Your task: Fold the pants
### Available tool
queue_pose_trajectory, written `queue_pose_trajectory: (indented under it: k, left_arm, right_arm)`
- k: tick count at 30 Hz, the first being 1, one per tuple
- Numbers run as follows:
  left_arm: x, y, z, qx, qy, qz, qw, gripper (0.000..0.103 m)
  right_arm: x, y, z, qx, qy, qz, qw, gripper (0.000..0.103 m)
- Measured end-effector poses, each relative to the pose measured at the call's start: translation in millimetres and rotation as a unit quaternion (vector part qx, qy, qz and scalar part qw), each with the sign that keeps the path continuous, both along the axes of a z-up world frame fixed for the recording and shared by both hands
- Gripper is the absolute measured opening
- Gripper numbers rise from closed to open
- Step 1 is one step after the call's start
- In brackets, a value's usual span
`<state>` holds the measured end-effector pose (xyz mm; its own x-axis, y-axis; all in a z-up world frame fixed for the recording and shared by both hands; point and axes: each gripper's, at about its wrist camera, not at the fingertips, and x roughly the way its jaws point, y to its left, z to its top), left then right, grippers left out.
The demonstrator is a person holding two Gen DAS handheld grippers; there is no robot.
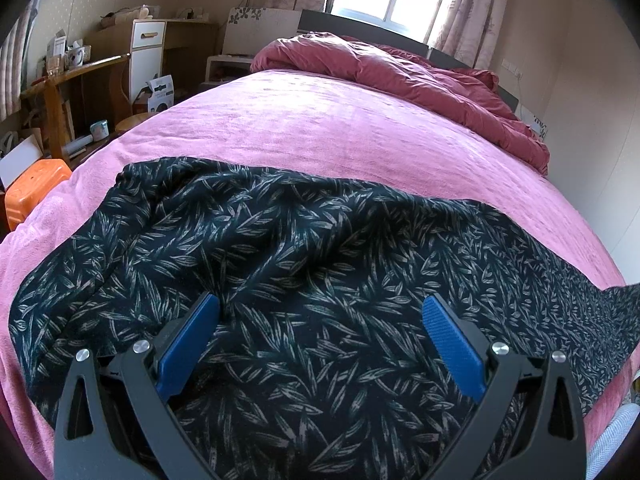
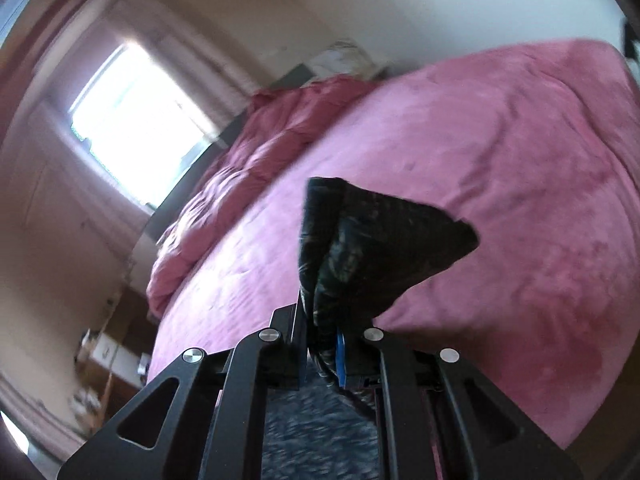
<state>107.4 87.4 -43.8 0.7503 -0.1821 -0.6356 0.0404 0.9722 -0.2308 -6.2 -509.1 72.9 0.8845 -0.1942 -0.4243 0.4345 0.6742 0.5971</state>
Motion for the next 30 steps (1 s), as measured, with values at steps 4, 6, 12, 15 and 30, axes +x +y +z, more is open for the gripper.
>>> queue_pose_trajectory:
  k: [4,6,12,15,30]
  left_arm:
    - [0.1,-0.3,0.3,0.0,0.0,0.0,1.0,0.101]
    - [0.1,-0.3,0.5,0.0,0.0,0.0,1.0,0.101]
    - [0.2,-0.6,0.8,0.0,0.0,0.0,1.0,0.101]
    - [-0.1,-0.4,0.8,0.0,0.0,0.0,1.0,0.101]
    - [-7.7,-2.0,13.8,-0.025,-0.017,0.014,0.9994,0.101]
  right_arm:
    - [26.7,42.3,13.7,-0.05,0.002,0.06,0.997,0.01]
    - [40.6,63.3,17.0,-0.075,0.006,0.091,0.993,0.01]
    - [73.1,131.4,3.5,-0.141,0.035,0.203,0.968,0.01]
    - [84.5,168.1,-12.3,-0.191,0.06,0.261,0.944,0.01]
    - [98.5,203.8,-93.4,-0.148,0.186,0.397,0.887,0.021]
